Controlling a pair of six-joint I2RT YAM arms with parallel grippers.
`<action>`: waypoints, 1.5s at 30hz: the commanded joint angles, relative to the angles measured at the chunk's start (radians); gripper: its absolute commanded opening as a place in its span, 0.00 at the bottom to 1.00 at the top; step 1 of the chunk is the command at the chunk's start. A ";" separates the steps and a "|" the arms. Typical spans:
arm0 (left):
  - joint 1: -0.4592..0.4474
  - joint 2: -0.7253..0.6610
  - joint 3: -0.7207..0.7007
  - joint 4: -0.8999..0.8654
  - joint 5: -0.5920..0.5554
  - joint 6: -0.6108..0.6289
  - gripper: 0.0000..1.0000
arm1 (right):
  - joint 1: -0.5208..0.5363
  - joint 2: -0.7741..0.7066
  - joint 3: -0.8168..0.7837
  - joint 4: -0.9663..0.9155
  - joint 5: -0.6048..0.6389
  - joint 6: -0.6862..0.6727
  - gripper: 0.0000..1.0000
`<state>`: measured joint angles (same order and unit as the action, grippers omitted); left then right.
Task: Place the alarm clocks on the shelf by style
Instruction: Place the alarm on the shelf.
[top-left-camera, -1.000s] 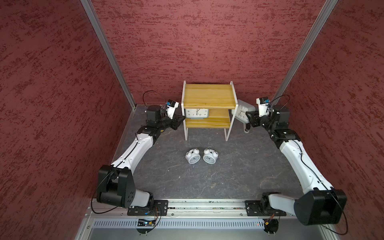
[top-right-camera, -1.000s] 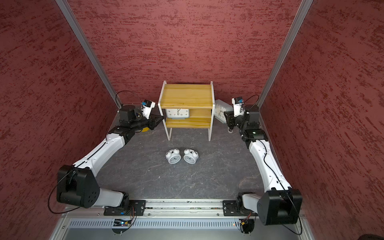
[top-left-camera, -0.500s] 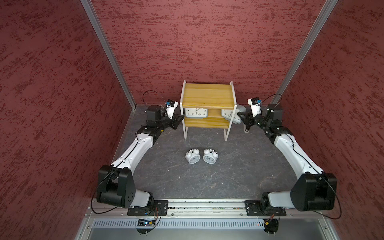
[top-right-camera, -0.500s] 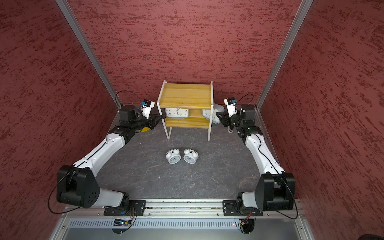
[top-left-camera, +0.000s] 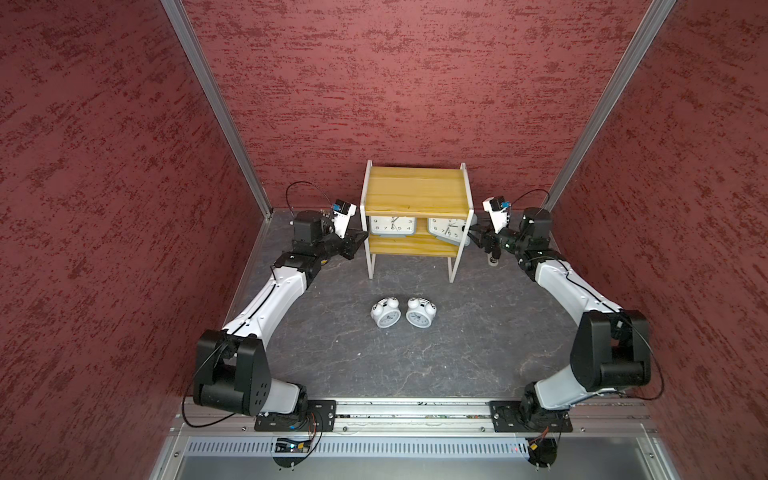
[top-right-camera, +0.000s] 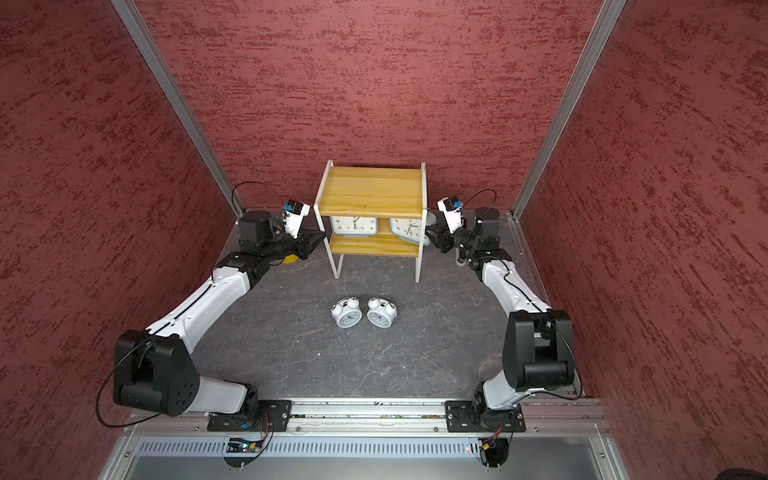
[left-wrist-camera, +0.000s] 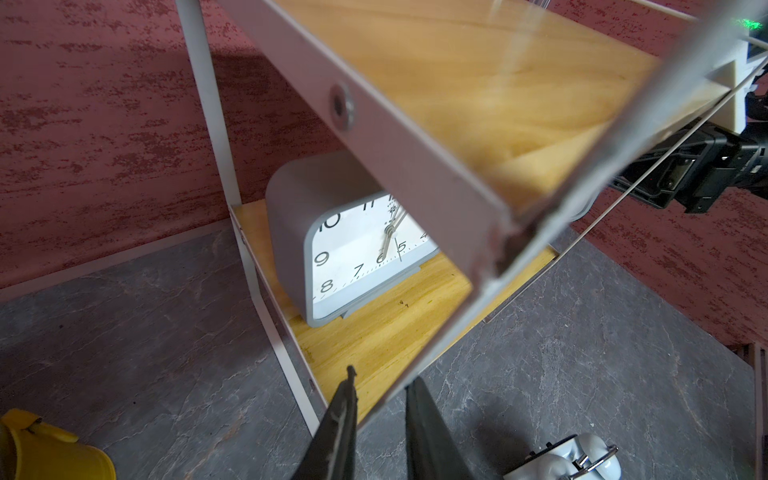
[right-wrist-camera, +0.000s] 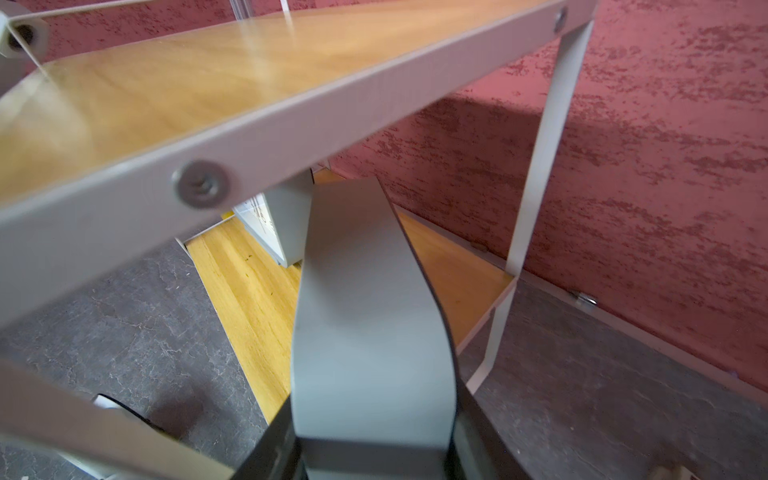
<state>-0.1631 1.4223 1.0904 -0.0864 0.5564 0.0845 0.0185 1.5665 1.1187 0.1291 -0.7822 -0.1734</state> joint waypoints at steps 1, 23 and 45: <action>0.013 0.016 0.023 -0.018 -0.022 0.017 0.24 | -0.001 0.019 0.021 0.075 -0.082 0.003 0.22; 0.013 0.013 0.020 -0.027 -0.015 0.023 0.24 | 0.031 0.117 0.065 0.047 -0.133 0.016 0.30; 0.014 0.014 0.020 -0.044 -0.003 0.034 0.25 | 0.031 -0.036 -0.082 0.118 0.076 0.023 0.88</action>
<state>-0.1570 1.4223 1.0904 -0.1173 0.5556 0.1055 0.0376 1.5917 1.0668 0.2134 -0.7483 -0.1616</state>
